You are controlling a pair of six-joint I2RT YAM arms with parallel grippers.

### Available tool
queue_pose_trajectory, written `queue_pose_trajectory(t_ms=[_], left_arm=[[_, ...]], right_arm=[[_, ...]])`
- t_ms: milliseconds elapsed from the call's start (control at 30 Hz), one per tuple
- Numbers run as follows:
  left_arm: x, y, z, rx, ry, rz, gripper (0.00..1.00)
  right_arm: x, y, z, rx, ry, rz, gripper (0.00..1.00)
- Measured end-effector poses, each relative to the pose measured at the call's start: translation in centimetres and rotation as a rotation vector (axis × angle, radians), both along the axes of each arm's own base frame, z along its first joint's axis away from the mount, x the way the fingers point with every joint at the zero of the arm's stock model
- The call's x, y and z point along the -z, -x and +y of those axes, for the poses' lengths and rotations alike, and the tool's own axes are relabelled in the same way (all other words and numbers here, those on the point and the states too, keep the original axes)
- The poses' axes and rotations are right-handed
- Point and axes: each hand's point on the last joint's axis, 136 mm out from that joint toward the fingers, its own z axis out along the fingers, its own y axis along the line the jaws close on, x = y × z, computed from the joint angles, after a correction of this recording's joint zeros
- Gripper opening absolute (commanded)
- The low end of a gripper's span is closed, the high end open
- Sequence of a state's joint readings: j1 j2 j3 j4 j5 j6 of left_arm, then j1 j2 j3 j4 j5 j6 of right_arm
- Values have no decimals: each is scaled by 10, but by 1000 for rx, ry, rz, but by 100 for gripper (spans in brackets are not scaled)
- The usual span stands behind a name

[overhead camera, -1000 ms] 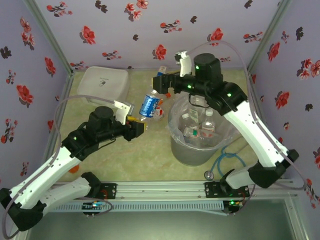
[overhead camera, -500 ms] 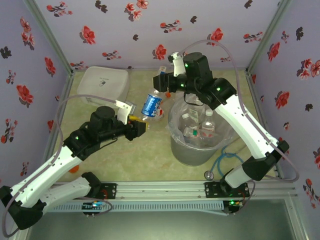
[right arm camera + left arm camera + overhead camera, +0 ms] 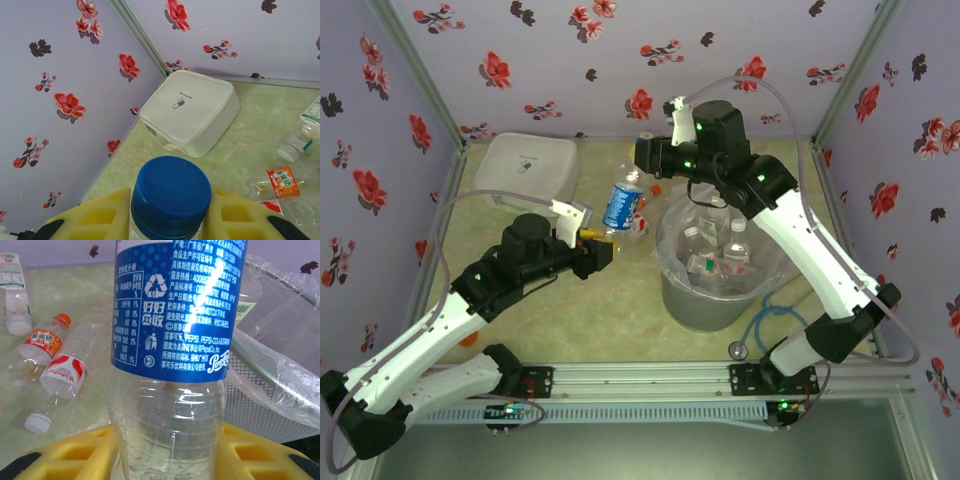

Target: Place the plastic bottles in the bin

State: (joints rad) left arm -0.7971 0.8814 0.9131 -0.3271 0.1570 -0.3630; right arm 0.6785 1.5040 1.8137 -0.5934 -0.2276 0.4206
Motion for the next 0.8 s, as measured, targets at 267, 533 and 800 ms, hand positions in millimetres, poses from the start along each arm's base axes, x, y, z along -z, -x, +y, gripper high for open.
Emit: queue_pose_trajectory(t_ms=[267, 533, 800], left_arm=[[-10, -1, 2, -8, 19, -35, 48], [-20, 1, 2, -10, 54, -66, 86], [-17, 1, 4, -20, 52, -67, 96]], right_arm=[[-12, 5, -5, -1, -27, -30, 1], [-34, 3, -34, 63, -35, -114, 0], [-83, 13, -103, 228, -42, -278, 0]])
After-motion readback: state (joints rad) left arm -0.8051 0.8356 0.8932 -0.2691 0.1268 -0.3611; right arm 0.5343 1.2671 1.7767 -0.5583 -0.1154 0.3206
